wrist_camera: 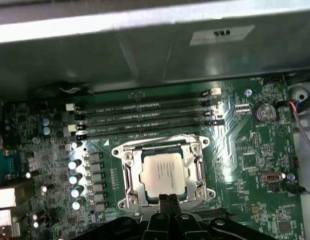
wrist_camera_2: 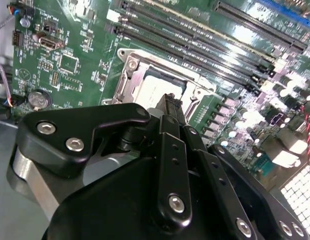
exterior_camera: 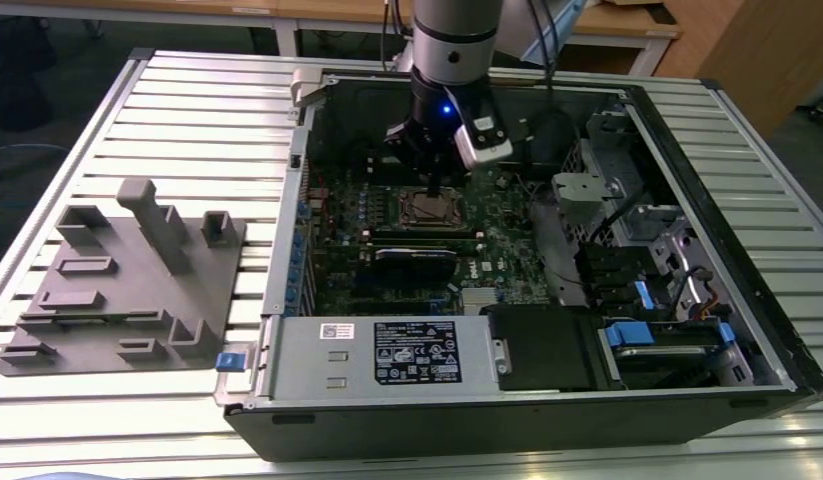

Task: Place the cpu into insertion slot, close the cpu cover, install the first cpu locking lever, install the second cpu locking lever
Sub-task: 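Install the second cpu locking lever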

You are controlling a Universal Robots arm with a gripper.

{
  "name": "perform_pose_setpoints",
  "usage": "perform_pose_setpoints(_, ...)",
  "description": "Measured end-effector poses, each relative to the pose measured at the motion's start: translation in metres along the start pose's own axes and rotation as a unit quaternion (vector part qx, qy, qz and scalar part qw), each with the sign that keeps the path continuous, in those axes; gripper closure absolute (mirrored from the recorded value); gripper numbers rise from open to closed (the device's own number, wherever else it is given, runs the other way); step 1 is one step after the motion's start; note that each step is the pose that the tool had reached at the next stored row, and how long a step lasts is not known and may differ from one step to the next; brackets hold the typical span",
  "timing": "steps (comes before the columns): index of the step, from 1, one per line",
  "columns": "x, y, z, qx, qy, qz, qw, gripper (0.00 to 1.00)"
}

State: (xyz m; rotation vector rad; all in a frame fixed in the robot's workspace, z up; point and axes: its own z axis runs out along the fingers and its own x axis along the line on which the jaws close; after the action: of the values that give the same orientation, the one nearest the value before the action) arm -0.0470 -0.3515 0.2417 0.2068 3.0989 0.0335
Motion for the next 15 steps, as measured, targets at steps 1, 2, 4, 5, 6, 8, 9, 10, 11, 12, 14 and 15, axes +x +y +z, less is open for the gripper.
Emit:
perform_pose_setpoints(1, -0.0002, -0.0013, 0.0, 0.0, 0.0, 0.0, 1.0, 0.89)
perform_pose_setpoints(2, -0.0003, -0.0026, 0.0, 0.0, 0.0, 0.0, 1.0, 0.89)
perform_pose_setpoints(4, -0.0008, -0.0055, 0.0, 0.0, 0.0, 0.0, 1.0, 0.89)
perform_pose_setpoints(5, -0.001, -0.0072, 0.0, 0.0, 0.0, 0.0, 1.0, 0.89)
perform_pose_setpoints(6, -0.0012, -0.0088, 0.0, 0.0, 0.0, 0.0, 1.0, 0.89)
perform_pose_setpoints(8, -0.0016, -0.0122, 0.0, 0.0, 0.0, 0.0, 1.0, 0.89)
perform_pose_setpoints(9, -0.0018, -0.0137, 0.0, 0.0, 0.0, 0.0, 1.0, 0.89)
perform_pose_setpoints(10, -0.002, -0.0149, 0.0, 0.0, 0.0, 0.0, 1.0, 0.89)
perform_pose_setpoints(11, -0.0022, -0.016, 0.0, 0.0, 0.0, 0.0, 1.0, 0.89)
perform_pose_setpoints(12, -0.0023, -0.0172, 0.0, 0.0, 0.0, 0.0, 1.0, 0.89)
perform_pose_setpoints(14, -0.0025, -0.019, 0.0001, 0.0001, 0.0, 0.0, 1.0, 0.89)
perform_pose_setpoints(15, -0.0026, -0.0194, 0.0002, 0.0001, 0.0, 0.0, 1.0, 0.89)
